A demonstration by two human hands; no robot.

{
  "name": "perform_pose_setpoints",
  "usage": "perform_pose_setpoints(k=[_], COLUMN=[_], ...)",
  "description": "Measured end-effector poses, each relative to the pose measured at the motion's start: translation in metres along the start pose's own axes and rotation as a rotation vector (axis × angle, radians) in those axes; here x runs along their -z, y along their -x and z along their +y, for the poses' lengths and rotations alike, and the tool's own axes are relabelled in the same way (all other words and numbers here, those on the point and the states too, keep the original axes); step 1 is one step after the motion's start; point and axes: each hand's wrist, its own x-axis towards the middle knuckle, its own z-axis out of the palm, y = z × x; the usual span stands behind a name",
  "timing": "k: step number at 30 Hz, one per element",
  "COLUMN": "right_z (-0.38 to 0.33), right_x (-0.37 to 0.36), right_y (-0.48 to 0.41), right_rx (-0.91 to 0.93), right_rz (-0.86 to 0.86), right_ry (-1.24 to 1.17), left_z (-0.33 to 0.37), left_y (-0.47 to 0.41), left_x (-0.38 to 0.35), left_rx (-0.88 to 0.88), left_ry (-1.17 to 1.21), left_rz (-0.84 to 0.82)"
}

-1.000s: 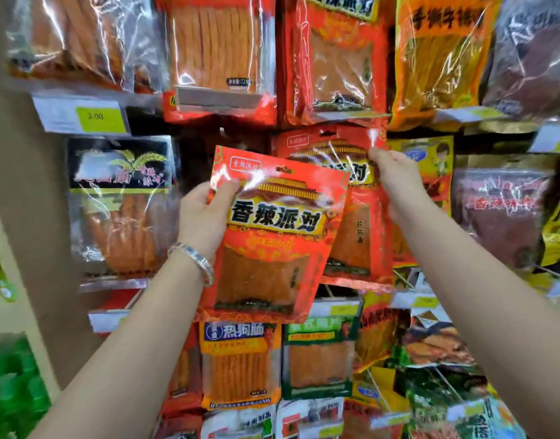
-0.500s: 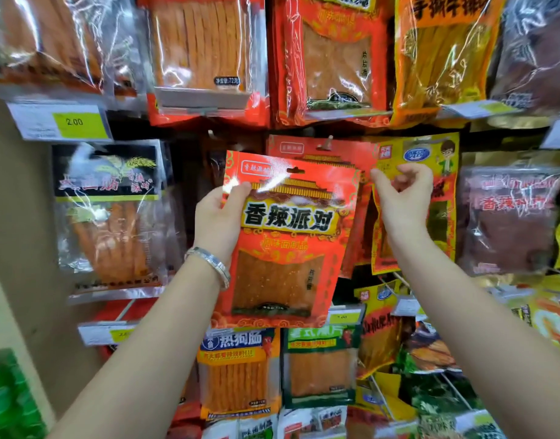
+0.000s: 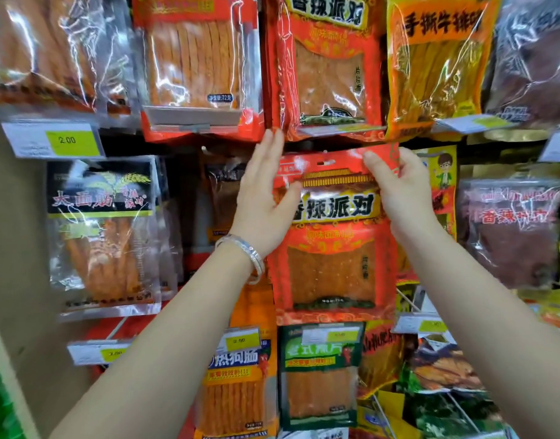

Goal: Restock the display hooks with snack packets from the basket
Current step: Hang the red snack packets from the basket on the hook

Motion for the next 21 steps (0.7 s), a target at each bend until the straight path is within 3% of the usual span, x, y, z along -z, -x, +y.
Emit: perform_pose_setpoints(k=[4, 15, 18, 21], right_z=[0.004, 0.057, 0.073, 0.098], right_x=[-0.006, -0.010, -0.010, -0.008], right_y=[-0.019, -0.022, -0.003, 0.020], right_rx=[-0.041, -0.056, 0.118, 0.435], right_rz=[0.035, 0.119, 0.171, 0.152], right_ry=[0.020, 0.181, 0.275, 0.620], left_z=[0.011, -0.026, -0.053, -0.079], left_y=[-0.007, 0.010, 0.028, 0.046], left_x=[-0.008, -0.023, -0.036, -0.046], left_rx=[-0.077, -0.076, 0.021, 0.073], left_ry=[-0.054, -0.093, -0.196, -0.344], left_rz=[-0.076, -0.054, -0.128, -0.245])
